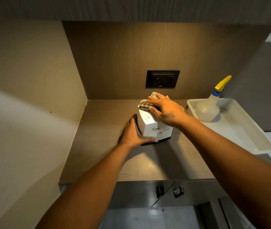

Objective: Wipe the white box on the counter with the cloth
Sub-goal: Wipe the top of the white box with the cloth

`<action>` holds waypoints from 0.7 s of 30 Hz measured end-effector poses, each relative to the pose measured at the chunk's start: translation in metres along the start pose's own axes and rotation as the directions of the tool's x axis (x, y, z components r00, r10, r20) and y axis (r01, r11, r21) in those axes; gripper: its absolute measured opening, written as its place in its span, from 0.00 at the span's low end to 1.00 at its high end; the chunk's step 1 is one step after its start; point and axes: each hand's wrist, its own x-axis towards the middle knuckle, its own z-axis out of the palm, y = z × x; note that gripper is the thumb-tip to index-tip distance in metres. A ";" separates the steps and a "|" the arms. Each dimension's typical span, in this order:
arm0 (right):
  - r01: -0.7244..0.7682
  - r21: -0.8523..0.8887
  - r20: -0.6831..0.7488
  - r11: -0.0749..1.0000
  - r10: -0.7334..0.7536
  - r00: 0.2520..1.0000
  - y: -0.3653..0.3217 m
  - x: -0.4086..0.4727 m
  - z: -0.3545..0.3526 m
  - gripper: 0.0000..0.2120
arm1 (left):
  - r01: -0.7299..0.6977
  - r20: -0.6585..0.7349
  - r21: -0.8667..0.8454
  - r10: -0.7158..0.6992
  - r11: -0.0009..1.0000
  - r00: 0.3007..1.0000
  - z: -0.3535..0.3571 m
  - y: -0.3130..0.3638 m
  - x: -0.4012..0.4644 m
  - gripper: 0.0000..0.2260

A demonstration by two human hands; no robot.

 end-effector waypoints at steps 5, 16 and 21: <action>0.129 -0.018 -0.006 0.992 -0.129 0.992 -0.010 -0.011 0.005 0.22 | -0.048 -0.018 0.045 0.049 0.998 0.999 0.002 -0.003 -0.001 0.55; 0.106 -0.004 0.029 0.994 -0.106 0.994 -0.009 0.006 0.003 0.21 | -0.026 -0.028 0.034 0.027 0.999 0.999 0.003 -0.004 0.000 0.55; 0.294 -0.040 0.061 0.955 -0.291 0.955 -0.021 -0.013 0.008 0.21 | -0.033 -0.017 0.081 0.035 0.996 0.999 0.006 -0.005 0.002 0.56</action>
